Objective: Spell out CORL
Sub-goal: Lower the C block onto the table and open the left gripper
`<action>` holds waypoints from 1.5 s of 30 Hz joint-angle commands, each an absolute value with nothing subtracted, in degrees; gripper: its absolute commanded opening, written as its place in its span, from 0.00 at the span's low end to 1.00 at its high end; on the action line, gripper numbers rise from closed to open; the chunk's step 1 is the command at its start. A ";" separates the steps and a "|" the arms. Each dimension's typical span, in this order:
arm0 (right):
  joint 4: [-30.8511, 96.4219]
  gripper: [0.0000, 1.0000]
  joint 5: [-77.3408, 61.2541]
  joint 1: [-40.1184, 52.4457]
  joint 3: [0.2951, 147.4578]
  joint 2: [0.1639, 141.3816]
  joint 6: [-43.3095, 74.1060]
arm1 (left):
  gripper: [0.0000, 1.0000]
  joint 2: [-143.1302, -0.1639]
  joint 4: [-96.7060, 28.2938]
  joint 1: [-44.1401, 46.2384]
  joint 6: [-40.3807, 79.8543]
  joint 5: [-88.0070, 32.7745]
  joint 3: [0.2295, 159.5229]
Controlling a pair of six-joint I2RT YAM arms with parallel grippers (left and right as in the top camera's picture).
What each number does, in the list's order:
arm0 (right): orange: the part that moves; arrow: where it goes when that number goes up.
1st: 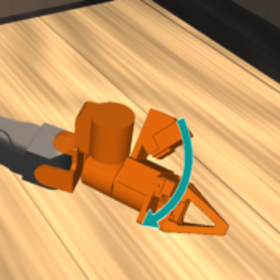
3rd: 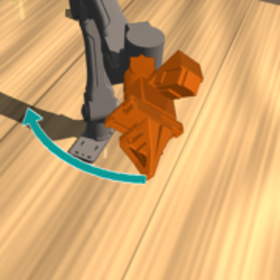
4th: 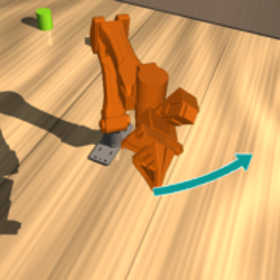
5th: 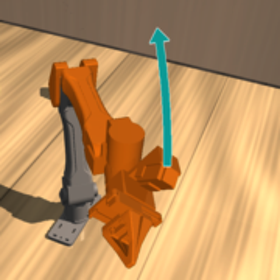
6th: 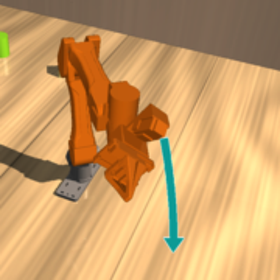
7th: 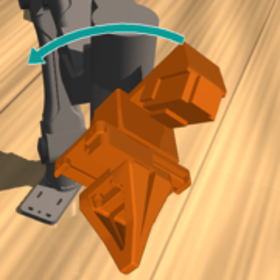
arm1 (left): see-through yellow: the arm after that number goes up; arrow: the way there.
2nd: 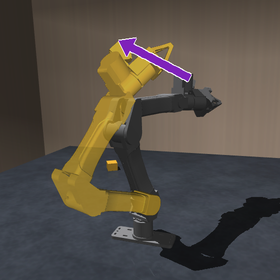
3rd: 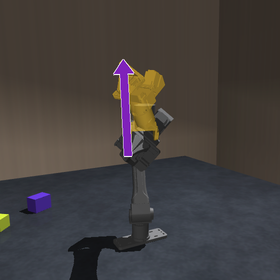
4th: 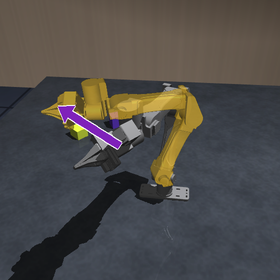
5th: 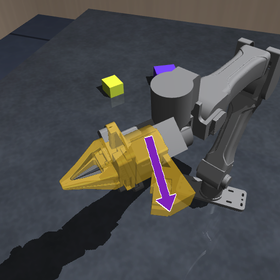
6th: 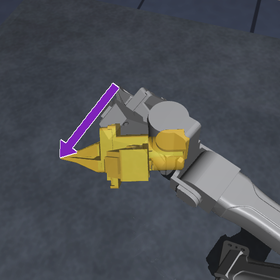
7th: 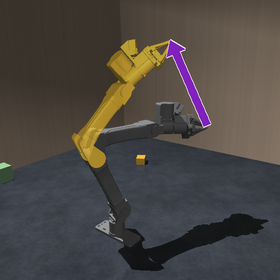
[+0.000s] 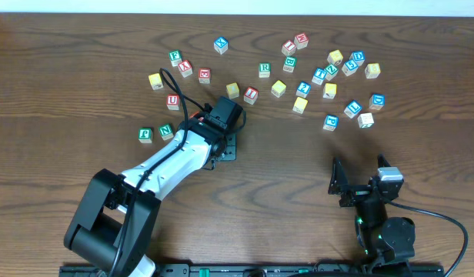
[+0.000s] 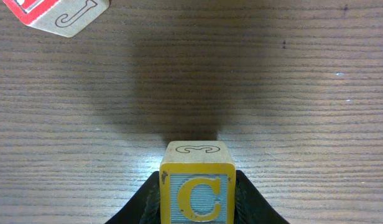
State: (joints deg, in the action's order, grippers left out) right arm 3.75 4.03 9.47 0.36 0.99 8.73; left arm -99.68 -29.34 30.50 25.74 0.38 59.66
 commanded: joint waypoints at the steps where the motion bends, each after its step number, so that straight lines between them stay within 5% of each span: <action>1: 3.99 0.99 3.92 8.71 0.30 0.75 9.37 | 0.08 -100.01 -29.45 30.59 26.24 1.39 59.46; 28: 3.99 0.99 3.95 8.71 0.30 0.75 9.37 | 0.08 -103.63 -28.38 30.59 26.24 1.34 59.22; 34: 3.99 0.99 3.95 8.71 0.30 0.75 9.34 | 0.27 -103.61 -28.38 30.59 26.22 1.34 59.22; 45: 3.99 0.99 3.95 8.71 0.30 0.75 9.37 | 0.34 -103.61 -28.40 30.59 26.20 1.32 59.24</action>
